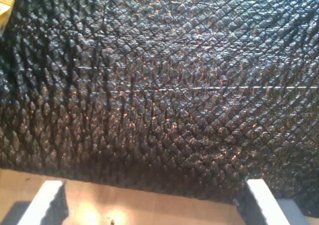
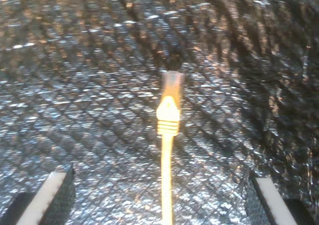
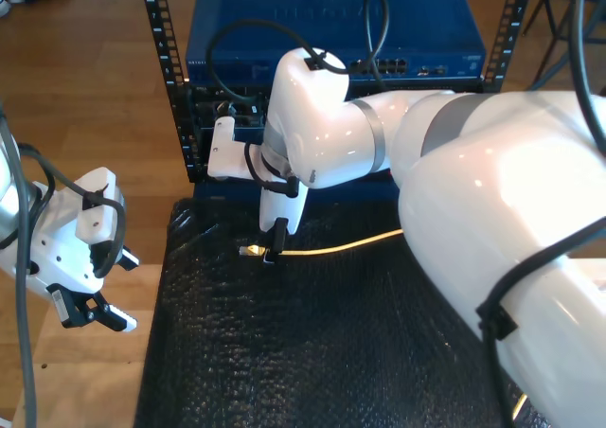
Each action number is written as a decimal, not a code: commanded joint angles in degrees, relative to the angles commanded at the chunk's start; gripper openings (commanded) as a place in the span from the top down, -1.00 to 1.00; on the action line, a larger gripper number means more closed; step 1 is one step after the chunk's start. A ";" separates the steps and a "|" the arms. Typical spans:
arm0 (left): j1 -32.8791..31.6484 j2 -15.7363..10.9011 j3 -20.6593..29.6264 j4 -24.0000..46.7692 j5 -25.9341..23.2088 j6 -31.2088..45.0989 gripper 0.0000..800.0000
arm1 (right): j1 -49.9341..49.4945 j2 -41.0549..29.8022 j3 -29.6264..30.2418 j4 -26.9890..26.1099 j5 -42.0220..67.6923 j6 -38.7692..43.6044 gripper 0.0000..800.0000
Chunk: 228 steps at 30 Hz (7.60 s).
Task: Grab the cable and plug it in
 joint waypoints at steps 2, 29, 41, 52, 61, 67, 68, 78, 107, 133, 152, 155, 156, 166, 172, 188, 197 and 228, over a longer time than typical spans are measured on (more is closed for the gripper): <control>0.00 0.00 0.00 0.00 0.09 0.00 -1.00 | 0.35 0.79 -0.70 0.00 0.00 0.09 -0.99; 0.00 0.00 0.09 0.00 0.18 0.18 -1.00 | 2.99 6.33 -2.55 -5.63 -0.18 6.86 -0.83; 0.00 0.00 0.00 0.00 0.18 0.18 -1.00 | 2.90 6.07 -3.52 -5.71 -0.18 7.47 -0.60; 0.00 0.00 0.00 0.00 0.26 0.18 -1.00 | 2.90 5.98 -3.96 -6.77 -0.18 8.26 -0.29; 0.00 0.00 0.00 0.00 0.18 0.18 -1.00 | 2.90 5.89 -3.52 -7.47 -0.18 9.23 -0.10; 0.00 0.00 0.00 0.00 0.26 0.18 -1.00 | 2.90 5.89 -3.34 -7.47 -0.18 9.23 0.05; 0.00 0.00 0.00 0.00 0.26 0.18 -1.00 | 2.90 5.80 -3.34 -7.56 -0.18 9.23 0.05; 0.00 0.00 0.00 0.00 0.18 0.18 -1.00 | 2.90 5.10 -3.34 -7.65 -0.18 10.02 0.20; 0.00 0.00 -0.18 0.00 0.26 0.18 -1.00 | 2.99 5.10 -3.25 -9.41 -0.18 10.99 0.34; 0.00 0.00 -0.18 0.00 0.26 0.18 -1.00 | 3.16 5.19 -2.81 -9.41 -0.18 11.87 0.59; 0.00 -0.09 -0.18 0.00 0.26 0.18 -1.00 | 3.25 5.19 -2.81 -9.32 0.00 11.69 0.98; 0.09 -0.09 -0.18 0.00 0.35 0.18 -1.00 | 3.16 4.84 -2.90 -9.23 0.26 11.52 0.98; 0.00 0.00 -0.18 0.00 0.35 0.18 -1.00 | 3.16 4.48 -2.81 -9.05 0.44 11.34 0.98; 0.00 0.00 0.00 -0.09 1.05 0.18 -1.00 | 1.32 -1.67 1.32 -8.70 4.13 8.97 0.98; 0.00 -0.18 -0.35 -0.09 2.73 0.18 -1.00 | -1.58 -8.97 6.77 -8.53 4.31 7.47 0.98; -0.35 -0.53 -3.16 -10.37 11.16 0.09 -1.00 | -10.64 -29.80 19.16 7.12 12.66 -5.80 0.98; -3.69 -0.35 -3.87 -16.00 11.43 -0.18 -1.00 | -12.66 -41.32 26.81 10.99 16.09 -8.97 0.98; -17.49 0.44 -7.74 -25.41 10.02 -4.84 -1.00 | -13.89 -48.18 23.82 19.25 19.69 -10.11 0.98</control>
